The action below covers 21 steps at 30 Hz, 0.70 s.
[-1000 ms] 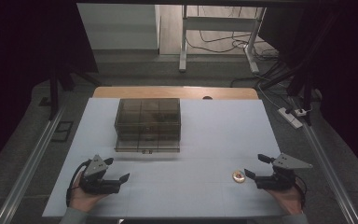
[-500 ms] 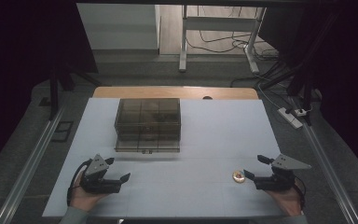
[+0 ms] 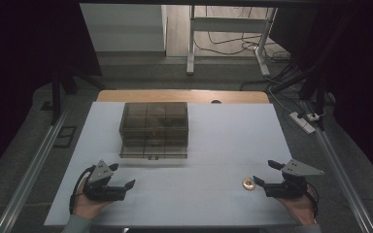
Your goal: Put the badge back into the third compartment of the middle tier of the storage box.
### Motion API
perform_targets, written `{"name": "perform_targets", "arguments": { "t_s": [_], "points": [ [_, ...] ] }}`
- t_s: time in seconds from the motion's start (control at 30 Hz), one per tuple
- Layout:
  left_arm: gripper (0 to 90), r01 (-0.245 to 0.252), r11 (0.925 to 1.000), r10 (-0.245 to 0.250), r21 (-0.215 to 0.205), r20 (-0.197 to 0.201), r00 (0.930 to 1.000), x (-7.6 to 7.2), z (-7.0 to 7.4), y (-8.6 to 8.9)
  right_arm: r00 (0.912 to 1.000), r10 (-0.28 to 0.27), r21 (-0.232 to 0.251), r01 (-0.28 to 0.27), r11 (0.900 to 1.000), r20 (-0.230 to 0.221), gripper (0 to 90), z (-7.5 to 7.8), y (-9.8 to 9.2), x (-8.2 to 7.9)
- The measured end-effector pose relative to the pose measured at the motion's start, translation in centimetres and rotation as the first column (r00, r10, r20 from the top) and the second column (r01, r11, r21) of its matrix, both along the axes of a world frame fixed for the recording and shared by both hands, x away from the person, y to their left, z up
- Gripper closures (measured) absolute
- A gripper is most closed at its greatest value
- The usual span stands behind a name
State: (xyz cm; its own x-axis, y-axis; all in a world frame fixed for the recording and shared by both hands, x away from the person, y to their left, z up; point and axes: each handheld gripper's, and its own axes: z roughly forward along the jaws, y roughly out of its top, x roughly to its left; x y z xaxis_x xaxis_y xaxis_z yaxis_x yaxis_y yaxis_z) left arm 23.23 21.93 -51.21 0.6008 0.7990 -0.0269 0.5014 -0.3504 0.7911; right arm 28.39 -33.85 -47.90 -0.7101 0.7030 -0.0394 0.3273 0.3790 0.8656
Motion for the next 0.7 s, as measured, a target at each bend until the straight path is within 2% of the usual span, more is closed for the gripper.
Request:
{"name": "perform_targets", "arguments": {
  "t_s": [0.13, 0.4, 0.57, 0.63, 0.7],
  "points": [
    [14.9, 0.002, 1.0, -0.002, 0.005, 0.001, 1.0, 0.0, 0.0, 0.0, 1.0, 0.003, -0.013, -0.003, 1.0, -0.007, 15.9, 0.4, 0.4, 0.0],
    [15.0, 0.005, 0.9999, -0.005, 0.014, 0.002, 1.0, 0.0, 0.0, -0.2, 0.9991, 0.022, -0.086, -0.025, 0.996, -0.036, 15.9, 1.0, 2.0, -0.1],
    [15.0, 0.005, 0.9999, -0.005, 0.014, 0.006, 1.0, -0.1, 0.0, -0.3, 0.998, 0.037, -0.14, -0.044, 0.989, -0.051, 16.0, 1.2, 3.0, -0.2],
    [15.0, 0.005, 0.9999, -0.005, 0.016, 0.007, 1.0, -0.1, 0.0, -0.3, 0.9978, 0.037, -0.146, -0.045, 0.988, -0.056, 16.0, 1.2, 3.2, -0.3],
    [15.0, 0.005, 0.9999, -0.005, 0.015, 0.008, 1.0, -0.1, 0.0, -0.3, 0.9964, 0.042, -0.178, -0.054, 0.983, -0.073, 16.0, 1.0, 3.7, -0.2]
  ]
}}
